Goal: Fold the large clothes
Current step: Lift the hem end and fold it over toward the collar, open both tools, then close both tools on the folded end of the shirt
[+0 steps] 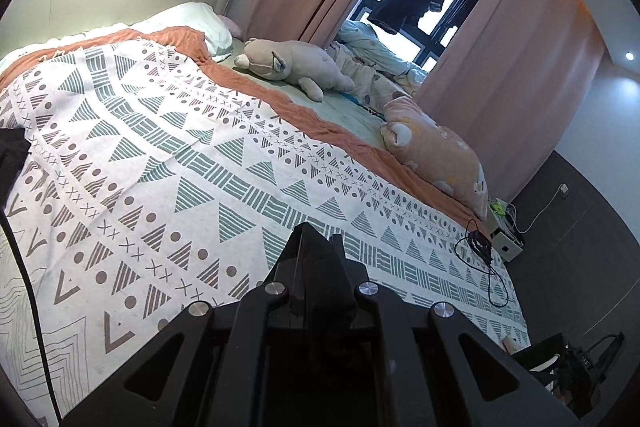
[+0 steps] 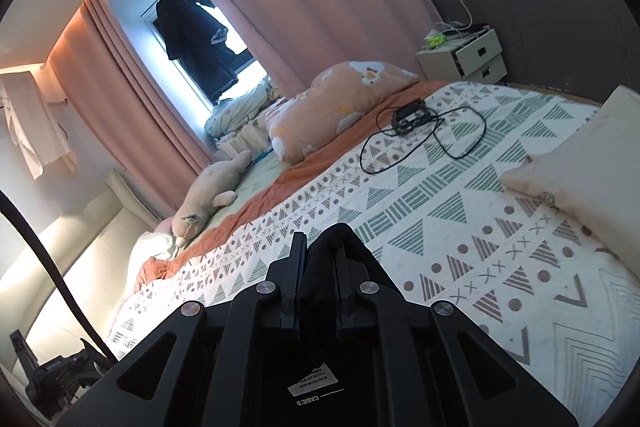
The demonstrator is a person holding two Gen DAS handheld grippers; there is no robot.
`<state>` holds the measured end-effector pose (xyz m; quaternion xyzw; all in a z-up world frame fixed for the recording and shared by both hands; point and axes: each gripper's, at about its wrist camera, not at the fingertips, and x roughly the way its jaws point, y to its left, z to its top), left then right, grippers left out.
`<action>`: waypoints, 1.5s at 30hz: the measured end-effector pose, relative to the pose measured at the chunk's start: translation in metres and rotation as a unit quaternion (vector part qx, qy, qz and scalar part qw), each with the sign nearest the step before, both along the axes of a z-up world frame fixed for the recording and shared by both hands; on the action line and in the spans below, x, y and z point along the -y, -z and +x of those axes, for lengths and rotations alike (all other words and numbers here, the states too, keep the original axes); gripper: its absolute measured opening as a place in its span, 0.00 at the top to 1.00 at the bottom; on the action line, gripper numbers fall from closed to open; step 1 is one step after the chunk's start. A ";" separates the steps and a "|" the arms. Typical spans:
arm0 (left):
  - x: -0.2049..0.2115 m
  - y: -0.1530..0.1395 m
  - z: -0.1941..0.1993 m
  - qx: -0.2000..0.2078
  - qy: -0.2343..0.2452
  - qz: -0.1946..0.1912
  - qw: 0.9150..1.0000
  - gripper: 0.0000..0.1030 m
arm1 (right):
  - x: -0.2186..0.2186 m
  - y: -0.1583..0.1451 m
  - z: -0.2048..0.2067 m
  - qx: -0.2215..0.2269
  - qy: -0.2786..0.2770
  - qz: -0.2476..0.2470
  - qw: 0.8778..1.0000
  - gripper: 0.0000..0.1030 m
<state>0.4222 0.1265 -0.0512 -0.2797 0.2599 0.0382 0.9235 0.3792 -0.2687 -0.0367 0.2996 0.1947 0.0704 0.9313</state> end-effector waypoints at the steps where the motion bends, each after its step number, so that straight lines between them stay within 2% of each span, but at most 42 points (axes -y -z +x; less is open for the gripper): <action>1: 0.001 0.006 0.005 -0.001 0.004 -0.001 1.000 0.91 | 0.001 0.007 0.004 -0.005 0.001 0.001 1.000 0.93; 4: 0.003 0.031 0.018 -0.013 0.009 -0.007 1.000 0.91 | 0.005 0.028 0.019 -0.038 0.005 0.005 0.999 0.93; 7: -0.002 0.056 0.033 -0.051 0.005 -0.037 0.998 0.91 | 0.005 0.040 0.030 -0.064 0.006 0.021 0.998 0.92; 12: -0.010 0.078 0.041 -0.080 -0.005 -0.060 0.995 0.86 | 0.003 0.047 0.046 -0.088 -0.001 0.048 0.995 0.88; 13: -0.011 0.080 0.041 -0.087 -0.008 -0.062 0.994 0.84 | 0.004 0.048 0.048 -0.097 0.002 0.050 0.994 0.84; 14: -0.010 0.081 0.041 -0.092 -0.011 -0.061 0.994 0.79 | 0.005 0.050 0.051 -0.102 0.007 0.051 0.993 0.74; 15: -0.009 0.082 0.041 -0.094 -0.011 -0.059 0.994 0.65 | 0.006 0.050 0.049 -0.104 0.012 0.050 0.993 0.65; 16: -0.007 0.082 0.040 -0.099 -0.011 -0.053 0.994 0.51 | 0.007 0.048 0.048 -0.104 0.019 0.044 0.993 0.40; 17: -0.006 0.082 0.040 -0.101 -0.009 -0.049 0.994 0.16 | 0.007 0.048 0.046 -0.102 0.024 0.040 0.994 0.21; 18: -0.006 0.080 0.038 -0.095 -0.005 -0.050 0.994 0.00 | 0.008 0.043 0.043 -0.098 0.027 0.039 0.994 0.19; 20: -0.006 0.074 0.033 -0.084 -0.004 -0.049 0.995 0.00 | 0.009 0.039 0.039 -0.095 0.021 0.040 0.994 0.19; 24: -0.009 0.060 0.016 -0.077 -0.015 -0.022 0.997 0.00 | 0.008 0.033 0.031 -0.095 0.012 0.035 0.995 0.19; 26: -0.013 0.058 0.006 -0.076 -0.015 -0.024 0.997 0.00 | 0.009 0.032 0.023 -0.093 0.015 0.029 0.995 0.19; 28: -0.016 0.058 -0.012 -0.072 -0.014 -0.036 0.997 0.00 | 0.015 0.035 0.016 -0.095 0.007 0.039 0.995 0.19; 30: -0.016 0.062 -0.030 -0.076 -0.011 -0.026 0.997 0.00 | 0.019 0.038 0.011 -0.099 0.001 0.043 0.994 0.19; 33: -0.020 0.070 -0.049 -0.095 0.002 -0.015 0.995 0.00 | 0.023 0.041 -0.010 -0.111 -0.005 0.019 0.994 0.19; 38: -0.030 0.075 -0.080 -0.101 0.021 -0.028 0.994 0.00 | 0.027 0.048 -0.044 -0.132 -0.014 -0.007 0.991 0.19; 40: -0.031 0.078 -0.087 -0.107 0.032 -0.029 0.993 0.08 | 0.030 0.047 -0.056 -0.142 -0.020 -0.016 0.990 0.19; 42: -0.030 0.083 -0.091 -0.124 0.041 -0.029 0.991 0.20 | 0.030 0.040 -0.065 -0.146 -0.024 -0.024 0.989 0.19; 45: -0.030 0.095 -0.095 -0.149 0.052 -0.036 0.987 0.24 | 0.030 0.034 -0.077 -0.157 -0.036 -0.038 0.986 0.19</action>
